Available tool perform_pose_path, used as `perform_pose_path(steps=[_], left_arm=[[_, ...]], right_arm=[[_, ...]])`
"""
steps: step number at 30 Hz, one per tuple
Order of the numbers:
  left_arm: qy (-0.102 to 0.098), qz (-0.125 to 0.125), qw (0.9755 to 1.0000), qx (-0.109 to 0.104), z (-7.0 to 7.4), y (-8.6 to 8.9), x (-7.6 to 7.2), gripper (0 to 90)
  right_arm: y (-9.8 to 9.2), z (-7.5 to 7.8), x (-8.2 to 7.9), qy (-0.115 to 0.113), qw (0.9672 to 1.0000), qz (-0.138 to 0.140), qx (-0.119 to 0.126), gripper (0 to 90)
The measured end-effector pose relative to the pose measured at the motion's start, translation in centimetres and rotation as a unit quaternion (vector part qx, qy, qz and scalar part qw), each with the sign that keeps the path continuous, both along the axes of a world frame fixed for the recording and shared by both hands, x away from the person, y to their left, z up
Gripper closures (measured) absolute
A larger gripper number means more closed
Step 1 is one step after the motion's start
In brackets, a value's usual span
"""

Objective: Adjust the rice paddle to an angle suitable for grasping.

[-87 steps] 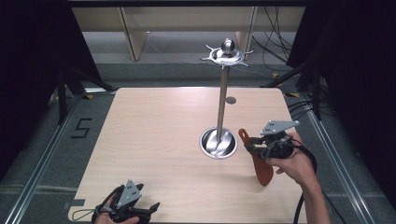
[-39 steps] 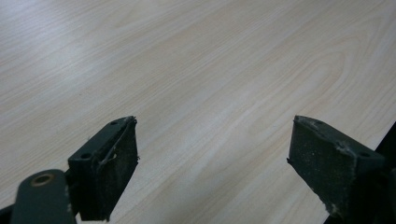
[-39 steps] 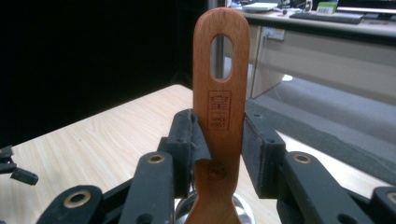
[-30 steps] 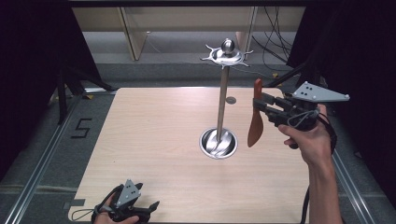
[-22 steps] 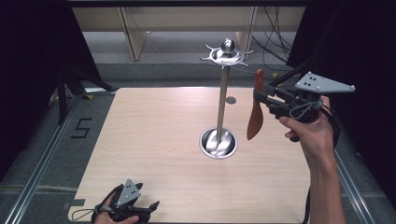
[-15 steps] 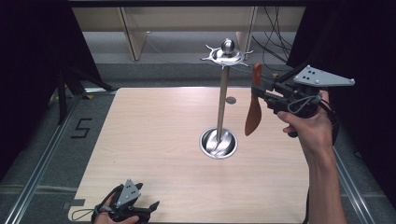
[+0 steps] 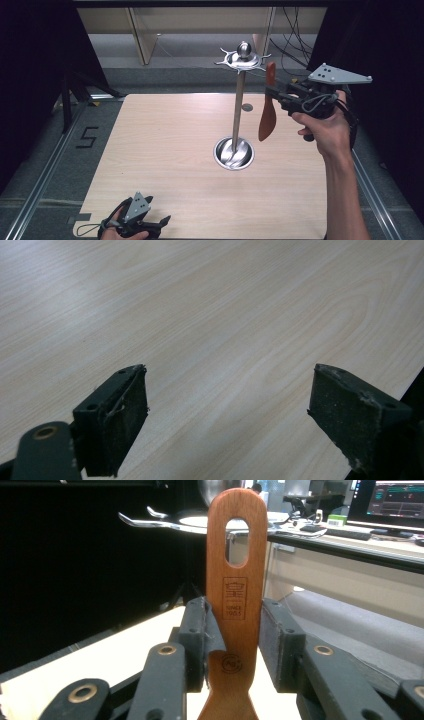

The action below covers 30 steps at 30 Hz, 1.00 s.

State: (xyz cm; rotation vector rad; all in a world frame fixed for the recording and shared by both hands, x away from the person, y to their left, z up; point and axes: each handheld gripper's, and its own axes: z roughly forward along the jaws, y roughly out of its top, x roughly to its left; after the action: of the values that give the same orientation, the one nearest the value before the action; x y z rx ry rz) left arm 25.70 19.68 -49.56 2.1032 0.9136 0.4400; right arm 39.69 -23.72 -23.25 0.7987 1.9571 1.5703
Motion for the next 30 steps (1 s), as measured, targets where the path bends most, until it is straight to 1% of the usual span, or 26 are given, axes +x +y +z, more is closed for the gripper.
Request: perform_pose_path(steps=[1, 2, 3, 5, 6, 7, 8, 9, 10, 11, 12, 14, 17, 18, 19, 20, 21, 22, 23, 24, 25, 26, 27, 28, 30], left_arm=[[0.001, 0.001, 1.0, 0.0, 0.0, 0.0, 0.0, 15.1], [0.001, 0.001, 1.0, 0.001, 0.0, 0.0, 0.0, 15.0], [0.0, 0.0, 1.0, 0.0, 0.0, 0.0, 0.0, 15.1], [0.0, -0.002, 1.0, 0.006, 0.0, 0.1, 0.1, 15.0], [0.004, 0.003, 1.0, 0.003, -0.1, 0.0, 0.0, 15.1], [0.003, 0.004, 1.0, 0.001, -0.1, 0.0, 0.0, 15.1], [0.003, 0.005, 1.0, -0.002, -0.1, -0.1, 0.0, 15.1], [0.004, 0.003, 1.0, -0.003, -0.1, 0.0, 0.0, 15.1], [0.004, 0.004, 1.0, 0.002, -0.1, 0.0, 0.0, 15.1], [0.003, 0.005, 1.0, 0.0, -0.1, 0.0, 0.0, 15.1], [0.004, 0.004, 1.0, -0.004, 0.0, 0.0, -0.1, 15.1], [-0.001, -0.002, 1.0, 0.002, 0.0, 0.0, 0.0, 15.0], [0.003, 0.002, 1.0, -0.003, 0.0, 0.0, 0.0, 15.1], [0.009, 0.004, 1.0, -0.001, 0.1, 0.0, -0.1, 15.1], [0.011, 0.001, 0.9999, 0.0, 0.1, 0.0, -0.1, 15.1], [0.006, -0.001, 1.0, 0.003, 0.1, 0.1, -0.1, 15.0], [0.01, 0.004, 0.9999, -0.002, 0.1, 0.0, -0.1, 15.1], [0.005, 0.005, 1.0, -0.005, 0.0, -0.1, -0.1, 15.1], [0.006, 0.006, 0.9999, -0.006, 0.0, -0.1, -0.1, 15.1], [0.005, 0.0, 1.0, 0.002, 0.0, -0.1, 0.0, 15.1], [-0.002, -0.003, 1.0, -0.005, -0.1, -0.1, 0.0, 15.1], [0.004, -0.005, 1.0, -0.002, -0.1, -0.1, 0.0, 15.0], [0.001, -0.005, 1.0, -0.002, -0.1, -0.1, 0.0, 15.1], [0.007, 0.002, 0.9999, -0.01, -0.1, -0.2, -0.1, 15.1], [-0.004, -0.004, 1.0, -0.008, -0.2, -0.1, 0.1, 15.1]], right_arm=[[0.1, 0.0, 0.0, 0.003, 1.0, -0.001, 0.002, 67.1], [0.1, 0.0, 0.1, 0.008, 0.9999, 0.005, 0.007, 67.1], [0.1, 0.0, 0.2, 0.004, 1.0, 0.004, 0.004, 67.0], [0.2, 0.0, 0.3, 0.005, 1.0, 0.007, 0.002, 67.1], [0.4, -0.1, 0.3, 0.006, 1.0, 0.004, 0.004, 67.1], [0.5, -0.2, 0.4, 0.008, 1.0, 0.005, -0.003, 67.1], [0.6, -0.2, 0.4, 0.009, 0.9999, 0.005, -0.003, 67.1], [0.6, -0.2, 0.5, 0.009, 0.9999, 0.005, -0.004, 67.1], [0.7, -0.2, 0.6, 0.01, 0.9999, 0.007, -0.002, 67.0], [0.7, -0.3, 0.6, 0.015, 0.9999, 0.006, 0.002, 67.1], [0.7, -0.3, 0.7, 0.009, 1.0, 0.005, -0.001, 67.1], [0.8, -0.3, 0.8, 0.013, 0.9999, 0.007, -0.001, 67.0], [1.1, -0.5, 0.9, 0.015, 0.9999, 0.007, 0.001, 67.0], [1.1, -0.5, 1.0, 0.01, 0.9999, 0.005, -0.002, 67.0], [1.1, -0.5, 1.0, 0.013, 0.9999, 0.005, -0.004, 67.0], [1.1, -0.6, 1.0, 0.012, 0.9999, 0.004, -0.005, 67.0], [1.2, -0.7, 1.1, 0.009, 0.9999, 0.005, -0.002, 67.0], [1.3, -0.7, 1.1, 0.014, 0.9999, 0.008, 0.001, 67.0], [1.2, -0.7, 1.1, 0.011, 0.9999, 0.008, -0.001, 67.0], [1.3, -0.7, 1.0, 0.015, 0.9999, 0.006, 0.002, 67.0], [1.3, -0.7, 1.0, 0.013, 0.9999, 0.004, 0.003, 67.0], [1.3, -0.7, 0.9, 0.015, 0.9999, 0.004, 0.002, 66.9], [1.3, -0.7, 0.9, 0.014, 0.9999, 0.003, 0.001, 66.9], [1.3, -0.7, 0.8, 0.014, 0.9999, 0.002, 0.0, 66.9], [1.2, -0.8, 0.8, 0.013, 0.9999, 0.003, 0.002, 66.7]])
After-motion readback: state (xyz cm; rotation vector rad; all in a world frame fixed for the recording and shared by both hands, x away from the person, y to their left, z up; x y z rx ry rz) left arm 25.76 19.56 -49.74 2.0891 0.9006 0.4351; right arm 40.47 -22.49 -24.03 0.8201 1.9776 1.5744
